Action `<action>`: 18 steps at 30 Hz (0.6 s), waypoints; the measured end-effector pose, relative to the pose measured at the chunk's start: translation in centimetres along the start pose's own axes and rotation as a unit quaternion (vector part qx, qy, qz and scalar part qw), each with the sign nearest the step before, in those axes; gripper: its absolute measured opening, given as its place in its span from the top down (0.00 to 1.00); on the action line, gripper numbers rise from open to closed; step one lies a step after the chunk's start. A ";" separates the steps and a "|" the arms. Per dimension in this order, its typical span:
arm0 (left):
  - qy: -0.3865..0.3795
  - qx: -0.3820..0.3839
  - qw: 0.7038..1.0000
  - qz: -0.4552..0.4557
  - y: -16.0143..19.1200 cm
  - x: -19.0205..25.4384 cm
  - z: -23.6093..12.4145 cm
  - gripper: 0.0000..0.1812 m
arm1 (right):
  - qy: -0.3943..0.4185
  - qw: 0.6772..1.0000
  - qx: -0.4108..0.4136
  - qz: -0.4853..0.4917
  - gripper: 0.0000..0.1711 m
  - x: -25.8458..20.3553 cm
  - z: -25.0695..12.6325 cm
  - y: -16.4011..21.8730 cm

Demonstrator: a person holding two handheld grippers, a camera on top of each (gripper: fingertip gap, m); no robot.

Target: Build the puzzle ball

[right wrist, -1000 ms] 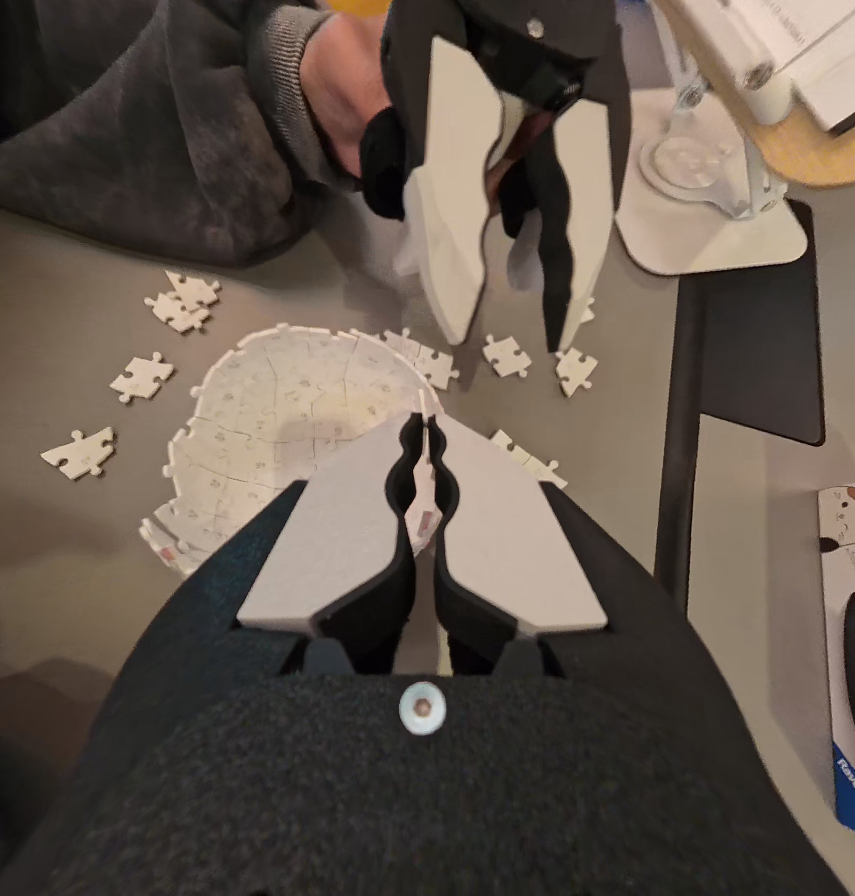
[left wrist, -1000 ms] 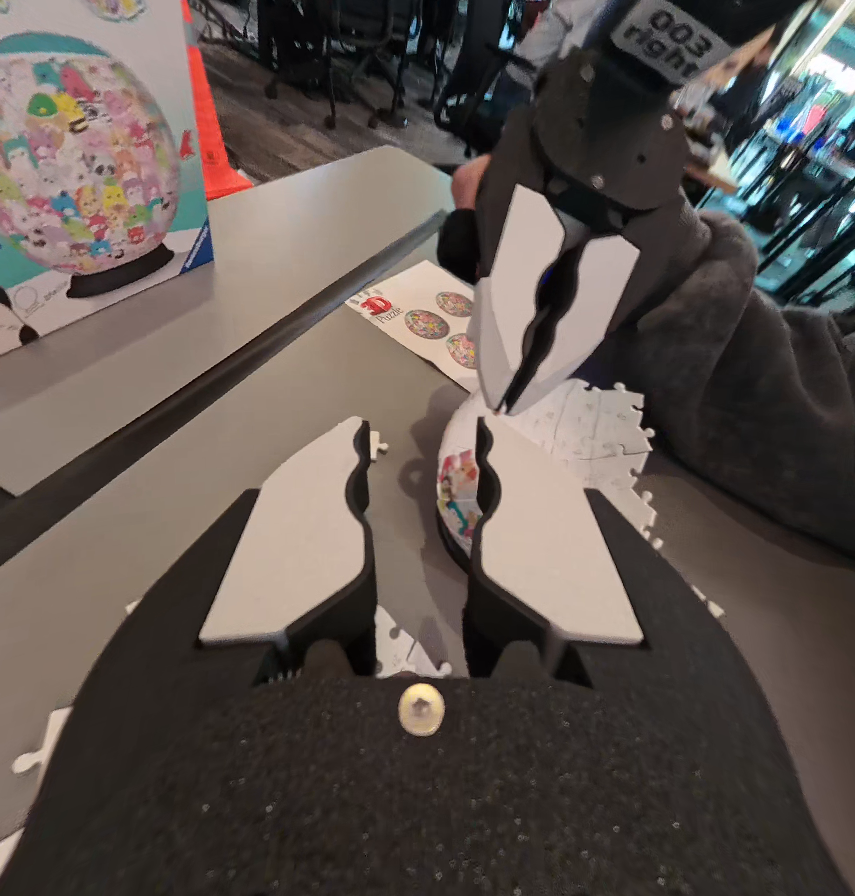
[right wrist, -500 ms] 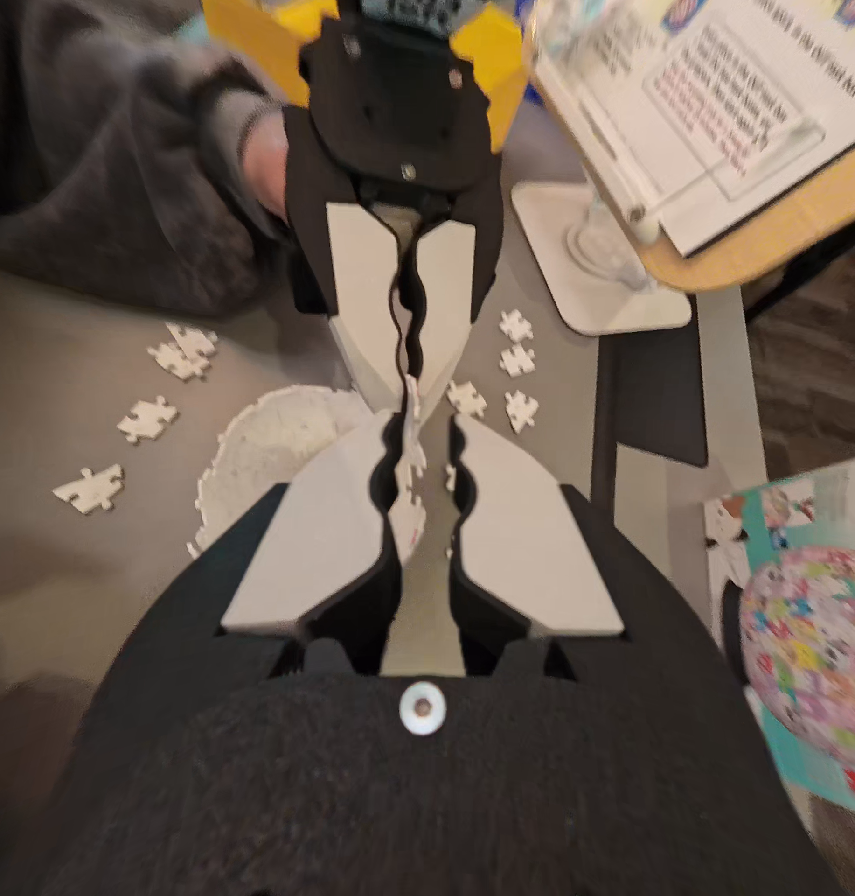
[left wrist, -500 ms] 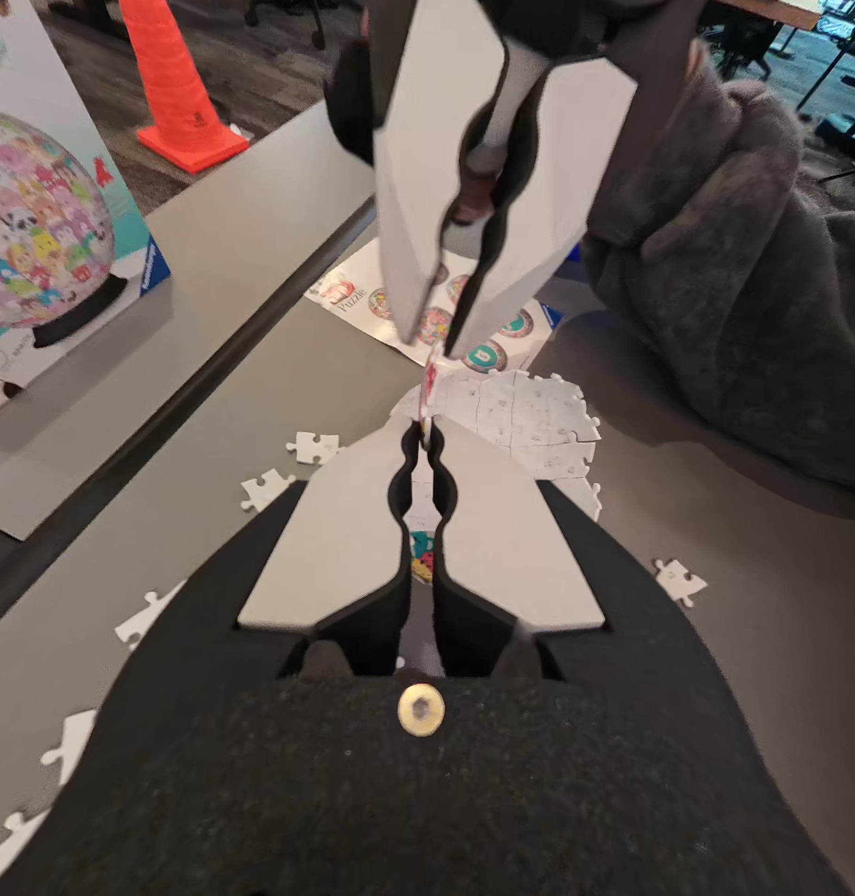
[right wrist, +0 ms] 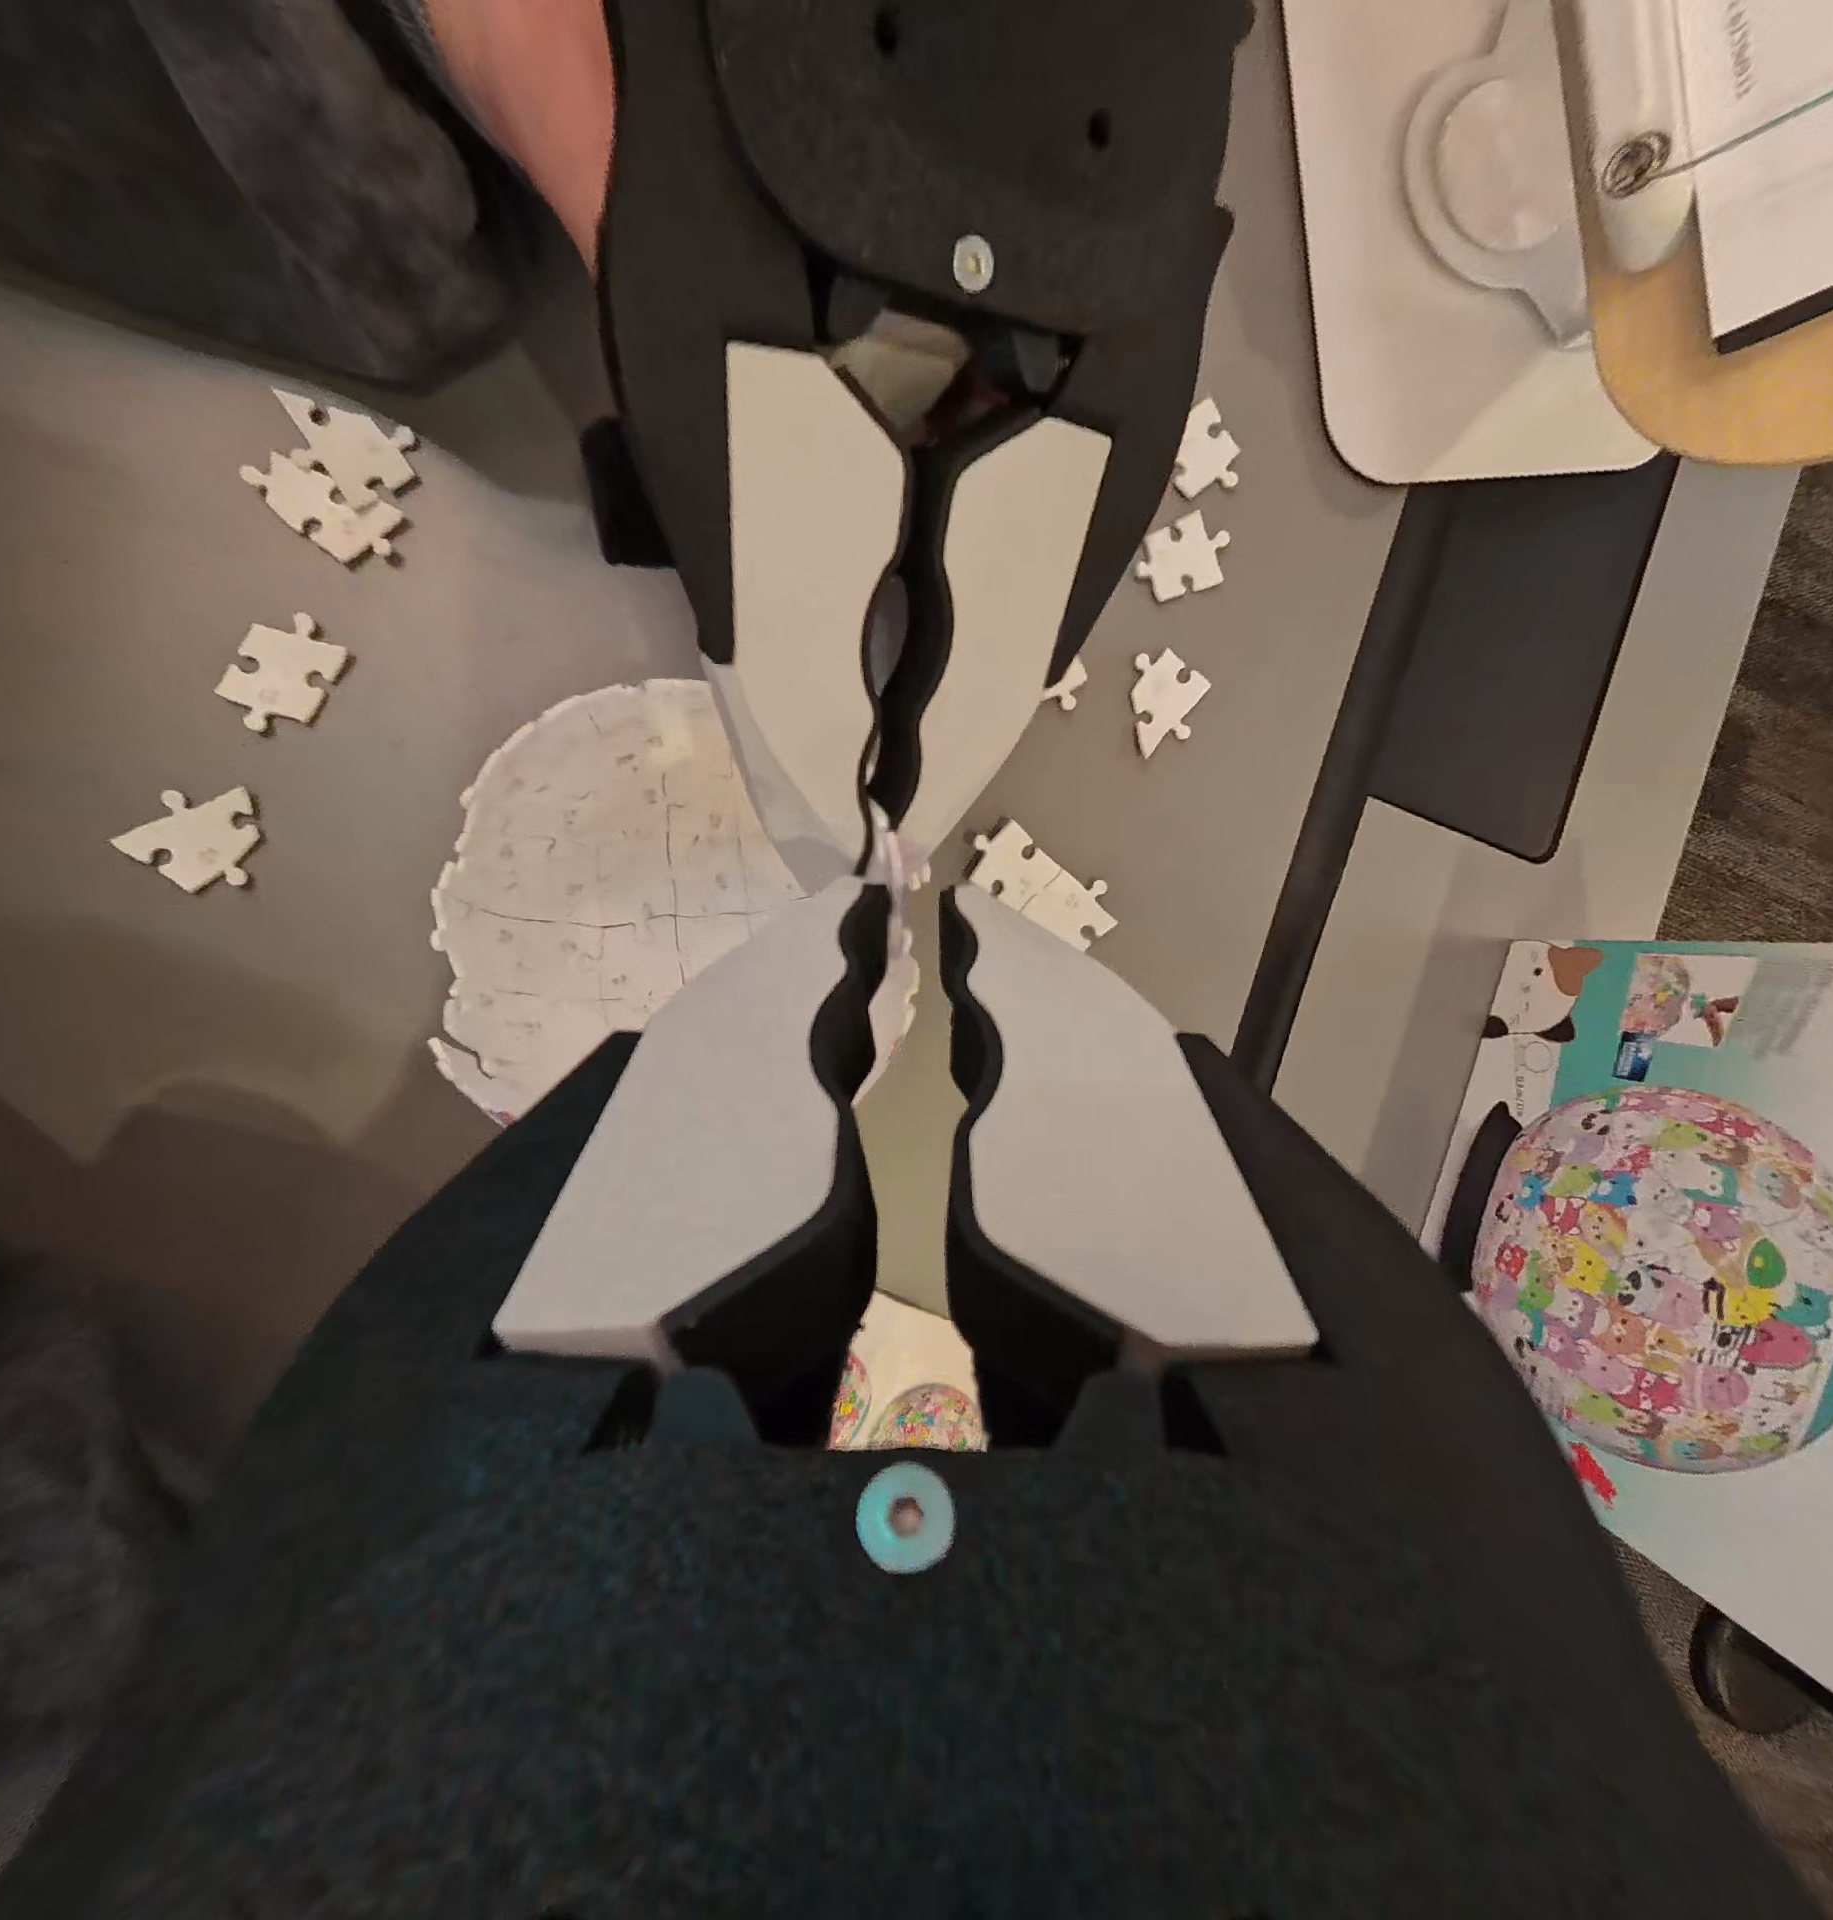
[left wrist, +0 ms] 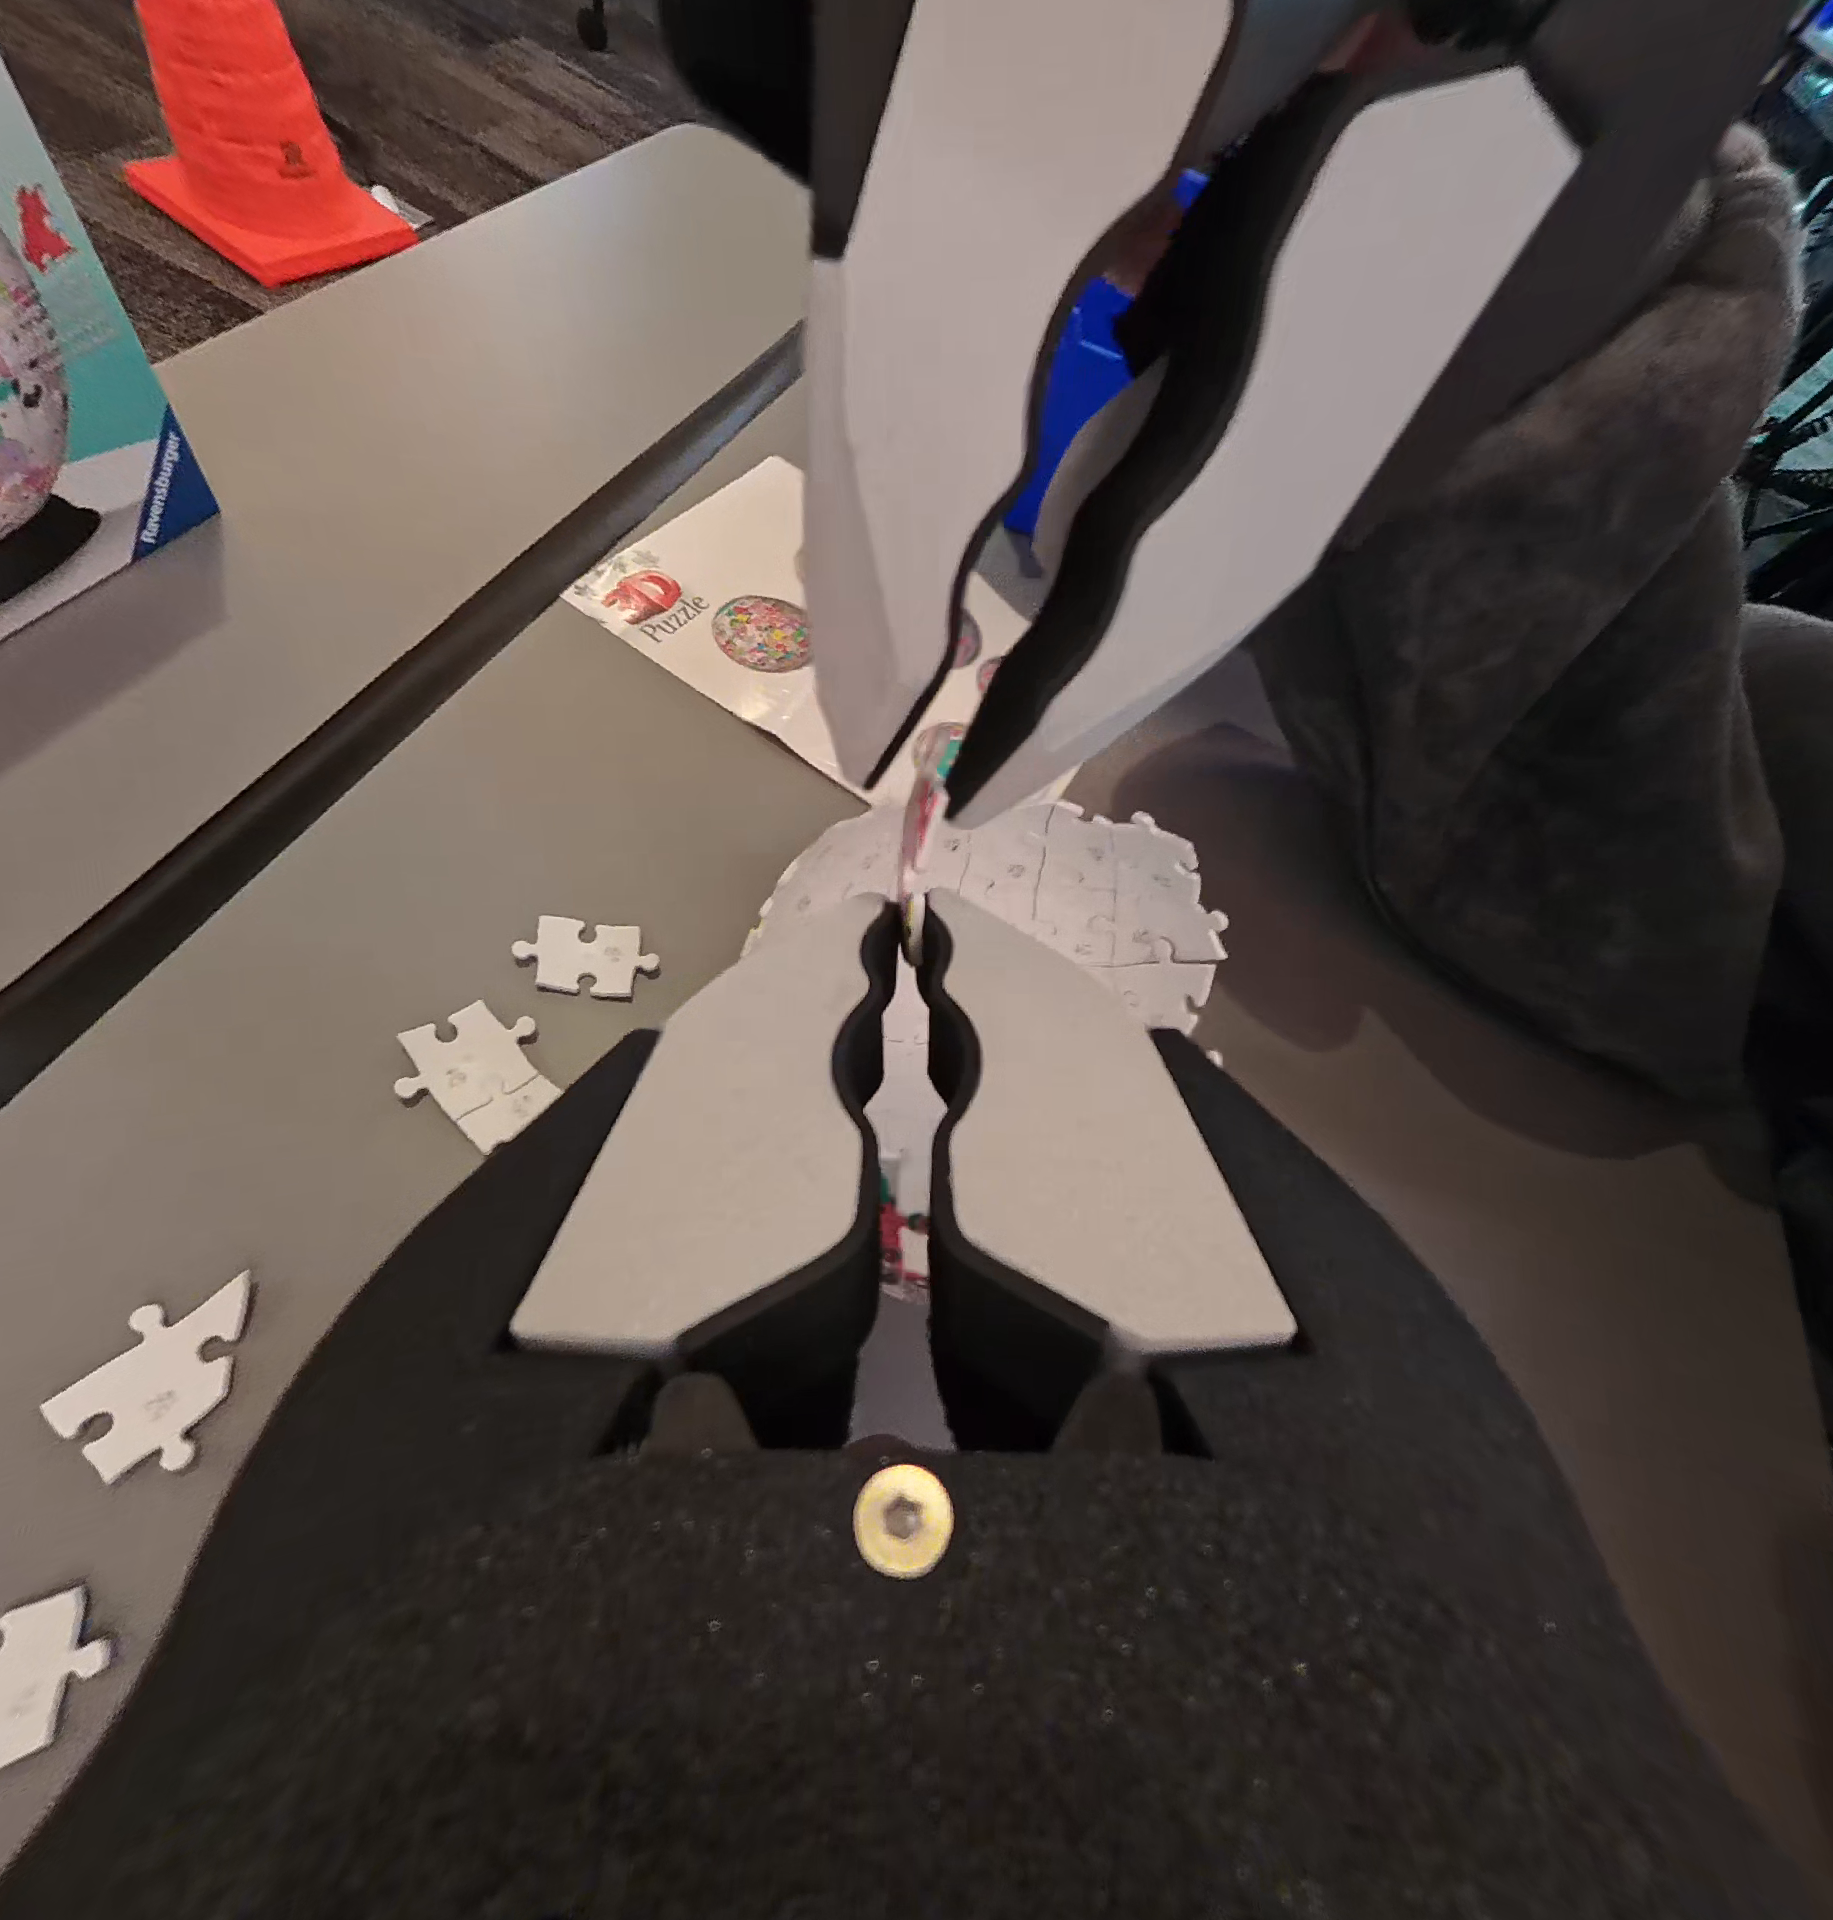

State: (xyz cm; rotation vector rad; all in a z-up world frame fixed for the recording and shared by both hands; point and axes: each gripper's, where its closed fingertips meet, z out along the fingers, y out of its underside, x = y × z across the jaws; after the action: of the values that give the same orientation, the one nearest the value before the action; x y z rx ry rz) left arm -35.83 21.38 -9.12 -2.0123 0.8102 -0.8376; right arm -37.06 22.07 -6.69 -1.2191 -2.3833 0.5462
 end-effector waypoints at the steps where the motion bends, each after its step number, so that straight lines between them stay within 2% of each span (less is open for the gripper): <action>1: -0.003 0.002 1.000 0.000 -0.1 0.0 0.0 0.99 | -0.006 1.000 -0.001 0.001 0.97 -0.1 0.0 0.0; 5: -0.007 -0.006 1.000 -0.002 -0.1 0.0 -0.2 0.99 | -0.009 1.000 -0.004 0.011 0.99 -0.2 -0.3 0.1; 8: -0.031 -0.062 0.998 -0.013 1.1 -0.7 -1.2 0.86 | 0.008 0.999 -0.028 0.041 0.99 0.6 -0.7 1.7; 12: -0.080 -0.151 0.985 -0.014 3.4 -1.8 -2.4 0.84 | 0.002 0.996 -0.061 0.064 0.99 0.6 0.1 3.4; 18: -0.084 -0.228 0.970 -0.012 5.8 -1.6 -1.9 0.80 | -0.020 0.995 -0.087 0.054 0.99 0.4 2.7 3.1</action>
State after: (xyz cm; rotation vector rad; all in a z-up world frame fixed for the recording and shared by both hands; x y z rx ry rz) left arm -39.65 19.05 -13.53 -2.4596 0.9462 -0.5118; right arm -36.63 23.63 -10.45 -1.4308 -2.4519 0.4048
